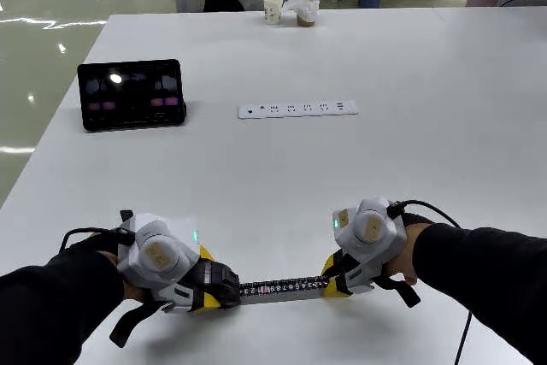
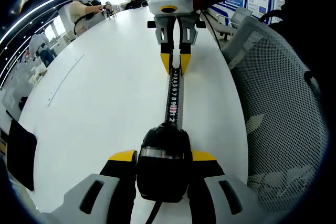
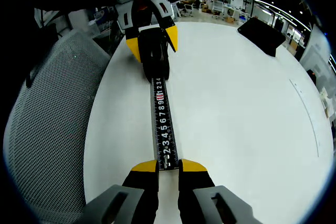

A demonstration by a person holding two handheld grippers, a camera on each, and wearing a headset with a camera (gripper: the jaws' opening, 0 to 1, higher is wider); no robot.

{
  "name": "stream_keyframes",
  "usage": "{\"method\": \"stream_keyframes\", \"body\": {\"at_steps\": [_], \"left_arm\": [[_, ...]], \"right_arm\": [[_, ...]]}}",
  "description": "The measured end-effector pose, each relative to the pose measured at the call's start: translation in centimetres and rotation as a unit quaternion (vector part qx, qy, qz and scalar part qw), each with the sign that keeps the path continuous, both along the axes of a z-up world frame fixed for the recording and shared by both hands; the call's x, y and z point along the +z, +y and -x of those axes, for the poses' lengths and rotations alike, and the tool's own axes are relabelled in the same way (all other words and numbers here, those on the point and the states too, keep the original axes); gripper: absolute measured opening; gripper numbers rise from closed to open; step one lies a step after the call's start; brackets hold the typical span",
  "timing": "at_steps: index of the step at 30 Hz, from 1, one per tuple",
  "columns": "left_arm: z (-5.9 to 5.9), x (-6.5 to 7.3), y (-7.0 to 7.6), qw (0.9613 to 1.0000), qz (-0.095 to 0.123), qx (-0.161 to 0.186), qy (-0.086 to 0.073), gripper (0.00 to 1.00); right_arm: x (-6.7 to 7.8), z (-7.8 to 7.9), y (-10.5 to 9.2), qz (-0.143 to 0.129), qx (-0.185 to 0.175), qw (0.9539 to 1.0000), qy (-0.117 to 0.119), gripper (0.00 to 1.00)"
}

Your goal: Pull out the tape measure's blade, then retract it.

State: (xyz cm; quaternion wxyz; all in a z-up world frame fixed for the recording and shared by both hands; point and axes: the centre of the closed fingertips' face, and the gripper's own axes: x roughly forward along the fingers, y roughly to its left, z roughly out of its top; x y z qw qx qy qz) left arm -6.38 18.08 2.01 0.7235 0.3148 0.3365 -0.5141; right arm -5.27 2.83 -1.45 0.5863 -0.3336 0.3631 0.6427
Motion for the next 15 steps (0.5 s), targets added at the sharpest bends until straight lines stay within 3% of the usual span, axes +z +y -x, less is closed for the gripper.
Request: {"method": "stream_keyframes", "body": {"at_steps": [15], "left_arm": [[0.0,0.0,0.0,1.0,0.0,0.0,0.0,0.32]], "right_arm": [[0.0,-0.3,-1.1,0.004,-0.005,1.0,0.0,0.1]]}}
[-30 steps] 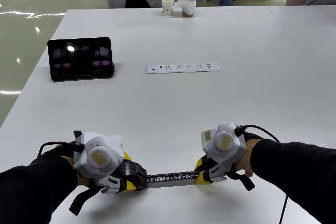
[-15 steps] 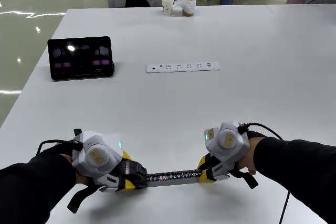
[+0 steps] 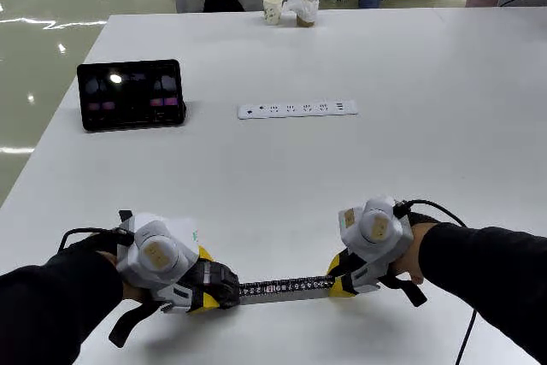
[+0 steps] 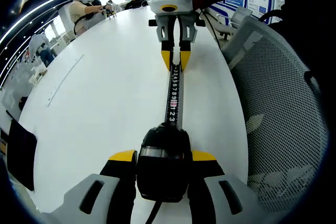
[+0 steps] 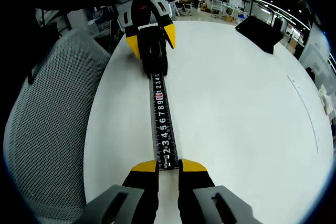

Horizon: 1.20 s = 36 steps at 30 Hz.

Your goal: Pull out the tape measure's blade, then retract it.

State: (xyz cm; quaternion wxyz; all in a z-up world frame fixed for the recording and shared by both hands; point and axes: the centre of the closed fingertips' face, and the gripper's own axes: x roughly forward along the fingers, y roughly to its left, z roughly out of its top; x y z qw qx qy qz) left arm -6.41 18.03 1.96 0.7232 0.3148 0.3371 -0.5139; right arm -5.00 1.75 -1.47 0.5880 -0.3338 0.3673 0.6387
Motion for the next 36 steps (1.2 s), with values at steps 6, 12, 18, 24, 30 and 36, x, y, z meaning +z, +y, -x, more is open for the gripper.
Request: {"method": "stream_keyframes", "body": {"at_steps": [6,12,18,24,30,36], "left_arm": [[0.0,0.0,0.0,1.0,0.0,0.001,0.0,0.32],[0.1,0.0,0.0,1.0,-0.001,0.0,0.001,0.32],[0.1,0.0,0.0,1.0,-0.001,0.0,0.0,0.32],[0.0,0.0,0.0,1.0,-0.001,0.0,0.0,0.32],[0.1,0.0,0.0,1.0,0.0,0.0,0.0,0.32],[0.1,0.0,0.0,1.0,-0.001,0.0,-0.001,0.32]], "right_arm": [[0.1,0.0,-0.5,0.001,-0.005,1.0,0.001,0.1],[0.2,-0.2,-1.0,0.002,-0.007,1.0,0.002,0.1],[0.2,-0.2,-1.5,0.002,-0.011,0.9999,0.003,0.1],[0.2,-0.3,-1.9,0.005,-0.013,0.9999,0.003,0.1],[0.2,-0.3,-2.2,0.005,-0.015,0.9999,0.005,0.1],[0.1,-0.4,-2.7,0.006,-0.019,0.9998,0.006,0.1]]}}
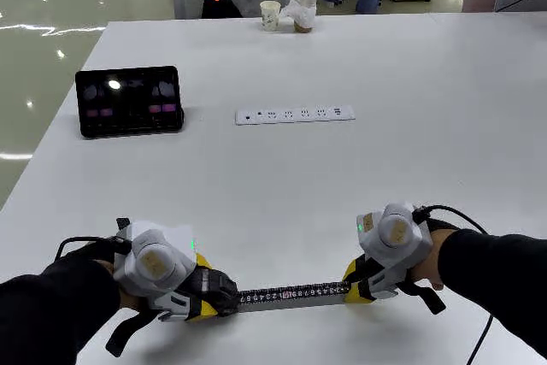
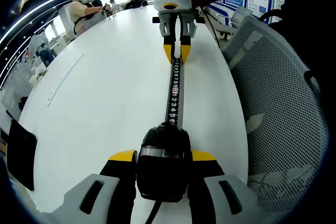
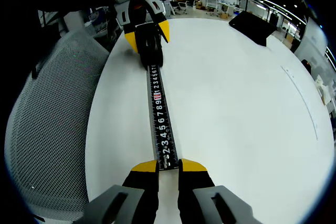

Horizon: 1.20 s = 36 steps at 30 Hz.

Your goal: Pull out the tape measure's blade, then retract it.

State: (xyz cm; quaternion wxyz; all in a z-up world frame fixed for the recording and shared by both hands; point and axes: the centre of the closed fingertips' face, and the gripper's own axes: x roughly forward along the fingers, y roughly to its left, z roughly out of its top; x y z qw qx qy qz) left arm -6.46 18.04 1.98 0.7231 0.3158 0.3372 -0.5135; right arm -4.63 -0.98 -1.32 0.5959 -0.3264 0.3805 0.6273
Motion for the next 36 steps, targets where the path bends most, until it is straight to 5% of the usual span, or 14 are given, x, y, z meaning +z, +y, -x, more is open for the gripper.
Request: {"method": "stream_keyframes", "body": {"at_steps": [36], "left_arm": [[0.1,-0.1,0.0,1.0,-0.001,-0.002,-0.001,0.32]], "right_arm": [[0.1,0.1,-2.7,0.008,-0.011,0.9999,-0.006,0.1]]}}
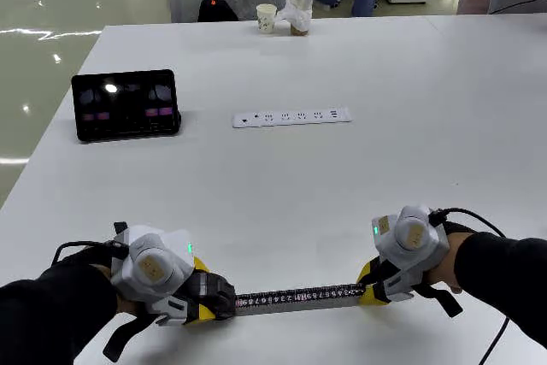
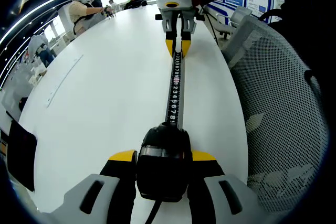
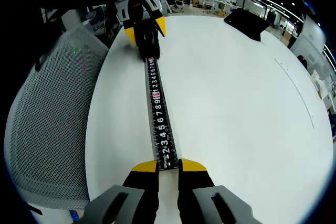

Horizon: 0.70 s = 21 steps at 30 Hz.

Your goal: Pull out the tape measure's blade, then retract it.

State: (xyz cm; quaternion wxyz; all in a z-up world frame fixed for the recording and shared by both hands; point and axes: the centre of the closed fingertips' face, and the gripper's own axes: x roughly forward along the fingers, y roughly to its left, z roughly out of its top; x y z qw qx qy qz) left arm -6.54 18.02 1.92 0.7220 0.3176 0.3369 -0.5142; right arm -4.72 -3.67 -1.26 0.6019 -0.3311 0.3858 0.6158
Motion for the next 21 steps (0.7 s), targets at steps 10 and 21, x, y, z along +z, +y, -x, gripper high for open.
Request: {"method": "stream_keyframes", "body": {"at_steps": [10,21], "left_arm": [[0.0,0.0,0.0,1.0,0.0,0.001,0.0,0.31],[0.0,-0.1,0.0,1.0,-0.001,0.002,0.0,0.32]], "right_arm": [[-0.1,-0.1,-0.8,0.003,-0.004,1.0,0.0,0.09],[-0.1,-0.1,-1.7,0.002,-0.008,1.0,-0.001,0.09]]}}
